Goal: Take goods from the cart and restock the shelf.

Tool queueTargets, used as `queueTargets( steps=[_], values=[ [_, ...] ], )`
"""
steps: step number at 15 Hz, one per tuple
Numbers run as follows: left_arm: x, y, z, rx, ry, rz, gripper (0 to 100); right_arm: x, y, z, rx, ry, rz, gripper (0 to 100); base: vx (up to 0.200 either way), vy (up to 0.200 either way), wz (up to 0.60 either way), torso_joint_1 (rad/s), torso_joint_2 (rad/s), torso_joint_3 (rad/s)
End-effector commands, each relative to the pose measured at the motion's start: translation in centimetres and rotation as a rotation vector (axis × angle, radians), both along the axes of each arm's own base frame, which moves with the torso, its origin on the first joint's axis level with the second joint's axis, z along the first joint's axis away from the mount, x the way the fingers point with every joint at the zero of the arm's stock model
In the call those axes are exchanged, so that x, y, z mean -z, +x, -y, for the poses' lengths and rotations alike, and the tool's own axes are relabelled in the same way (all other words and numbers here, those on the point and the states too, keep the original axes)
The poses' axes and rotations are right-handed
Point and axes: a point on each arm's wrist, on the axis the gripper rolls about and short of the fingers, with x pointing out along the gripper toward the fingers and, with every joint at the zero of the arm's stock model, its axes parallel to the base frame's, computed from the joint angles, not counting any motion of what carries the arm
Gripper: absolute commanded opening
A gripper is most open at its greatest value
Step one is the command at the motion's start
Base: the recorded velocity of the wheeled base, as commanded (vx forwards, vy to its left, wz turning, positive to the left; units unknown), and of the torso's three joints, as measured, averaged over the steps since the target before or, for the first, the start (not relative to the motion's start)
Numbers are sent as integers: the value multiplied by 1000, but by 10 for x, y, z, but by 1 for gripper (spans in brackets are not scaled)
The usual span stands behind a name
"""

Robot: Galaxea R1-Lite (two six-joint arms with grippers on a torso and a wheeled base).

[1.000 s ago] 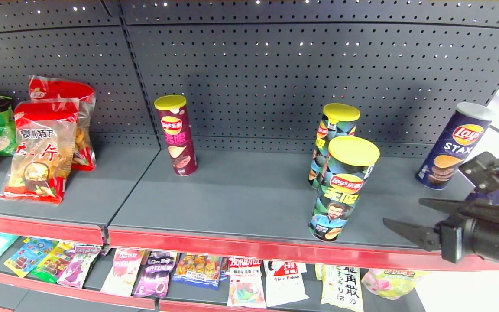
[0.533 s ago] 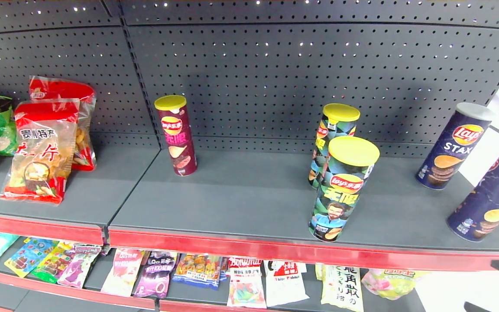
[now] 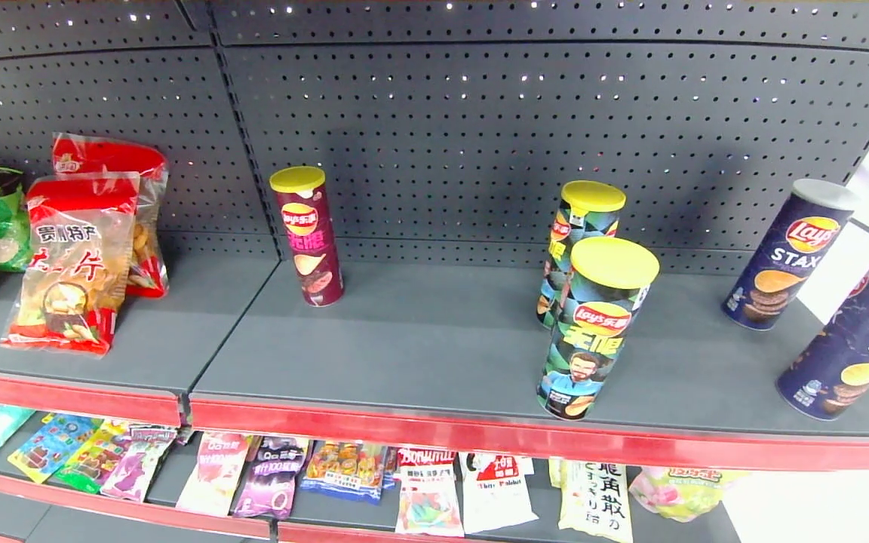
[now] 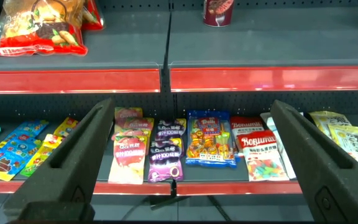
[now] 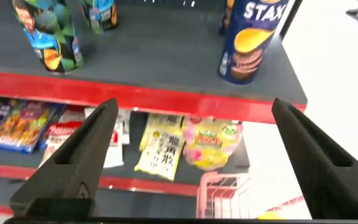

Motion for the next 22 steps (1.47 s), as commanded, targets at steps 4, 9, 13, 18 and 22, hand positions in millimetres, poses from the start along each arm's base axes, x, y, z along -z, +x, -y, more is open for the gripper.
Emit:
queueTargets(
  steps=[4,9,13,18,22],
  values=[
    [0,0,0,0,0,1,100,39,8,1,-70,29,-65,100,0,0,0,0,0,0],
    [0,0,0,0,0,-1,100,40,9,0,-180,60,-55,100,0,0,0,0,0,0],
    [0,0,0,0,1,1,100,41,9,4,155,78,-46,100,0,0,0,0,0,0],
    [0,0,0,1,1,1,100,38,12,5,-163,39,-53,100,0,0,0,0,0,0],
    [0,0,0,0,1,1,100,43,4,12,133,86,58,100,0,0,0,0,0,0]
  ],
)
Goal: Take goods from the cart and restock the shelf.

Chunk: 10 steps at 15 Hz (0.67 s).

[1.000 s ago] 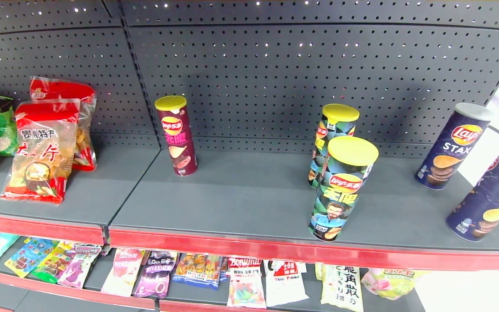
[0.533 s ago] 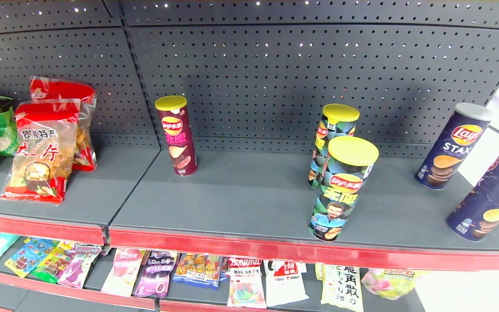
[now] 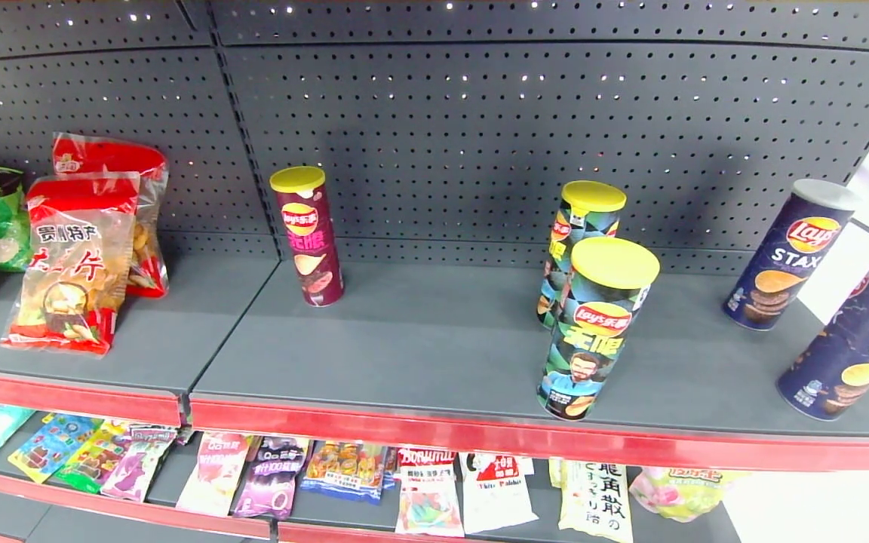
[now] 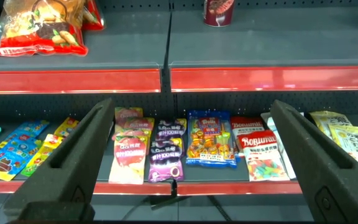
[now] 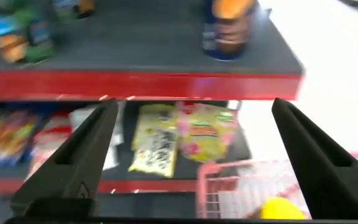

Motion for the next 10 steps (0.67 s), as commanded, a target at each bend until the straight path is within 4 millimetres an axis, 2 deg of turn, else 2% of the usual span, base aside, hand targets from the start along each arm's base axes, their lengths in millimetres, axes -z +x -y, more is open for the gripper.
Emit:
queueTargets(
  steps=[1,2,6,7,10],
  values=[
    [0,0,0,0,0,1,100,2,-5,-1,-101,12,57,100,0,0,0,0,0,0],
    [0,0,0,0,0,-1,100,3,-4,-3,-188,6,54,100,0,0,0,0,0,0],
    [0,0,0,0,0,1,100,10,-1,-1,-107,38,75,100,0,0,0,0,0,0],
    [0,0,0,0,1,1,100,10,-1,-3,-166,3,65,100,0,0,0,0,0,0],
    [0,0,0,0,0,1,100,11,-1,-3,-171,10,62,100,0,0,0,0,0,0]
  ],
)
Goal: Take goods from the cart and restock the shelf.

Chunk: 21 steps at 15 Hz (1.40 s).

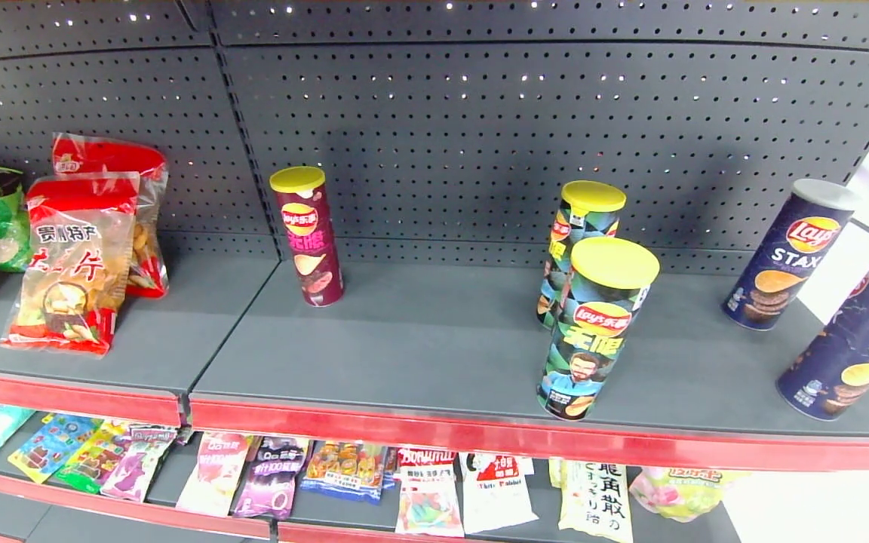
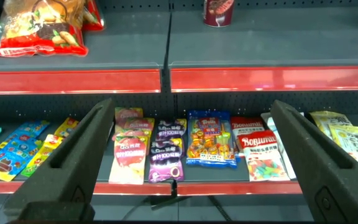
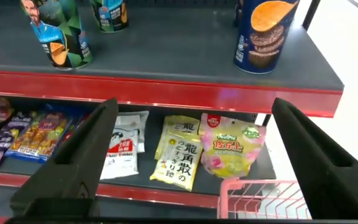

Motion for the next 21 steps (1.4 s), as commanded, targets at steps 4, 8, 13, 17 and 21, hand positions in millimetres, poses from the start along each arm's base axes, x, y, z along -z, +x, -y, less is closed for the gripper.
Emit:
queueTargets(
  steps=[4,8,13,17,21],
  values=[
    [0,0,0,0,1,0,100,1,0,0,-1,1,-1,100,-100,0,0,0,1,1],
    [0,0,0,0,1,0,100,0,0,0,-1,1,0,100,-100,0,0,10,-3,1],
    [0,0,0,0,1,0,100,1,0,0,-1,1,-1,100,0,0,-360,6,2,0],
    [0,0,0,0,1,0,100,0,0,0,-1,2,0,100,0,0,-600,5,1,2],
    [0,0,0,0,1,0,100,1,0,0,-1,2,-1,100,0,0,-600,2,5,1]
  ],
)
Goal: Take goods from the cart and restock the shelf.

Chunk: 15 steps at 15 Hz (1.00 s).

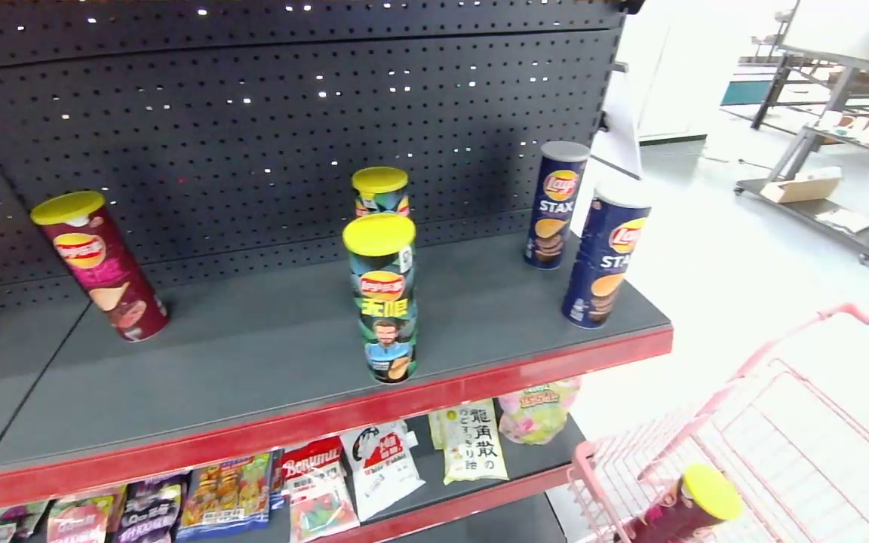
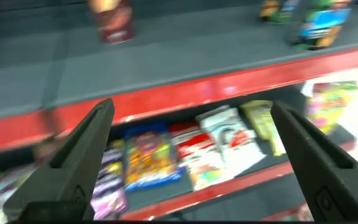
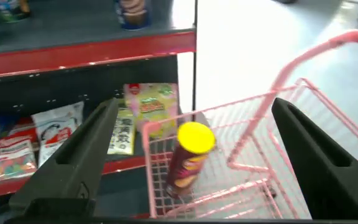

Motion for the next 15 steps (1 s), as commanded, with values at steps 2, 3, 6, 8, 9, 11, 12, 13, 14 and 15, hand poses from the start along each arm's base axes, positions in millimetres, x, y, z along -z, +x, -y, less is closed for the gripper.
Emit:
queueTargets(
  steps=[2,3,6,8,9,11,12,13,14,15],
  values=[
    [0,0,0,0,1,1,100,0,0,0,-1,0,0,100,0,0,-600,2,5,2],
    [0,0,0,0,1,1,100,0,0,0,-1,0,0,100,0,0,-600,-2,-2,-2],
    [0,0,0,0,-1,0,100,0,0,0,-1,0,1,100,0,0,-600,9,2,-1],
    [0,0,0,0,1,1,100,0,0,0,-1,0,0,100,0,0,-600,5,2,0],
    [0,0,0,0,1,1,100,0,0,0,-1,0,1,100,0,0,-600,7,7,-2],
    [0,0,0,0,1,1,100,0,0,0,-4,1,0,100,0,0,0,0,0,0],
    [0,0,0,0,-1,0,100,0,0,0,-4,1,1,100,0,0,0,0,0,0],
    [0,0,0,0,1,1,100,0,0,0,-2,0,0,100,0,0,0,0,0,0],
    [0,0,0,0,1,1,100,0,0,0,-5,-5,-2,100,0,0,0,0,0,0],
    [0,0,0,0,-1,0,100,-1,0,0,-9,-5,-5,100,0,0,0,0,0,0]
  ],
)
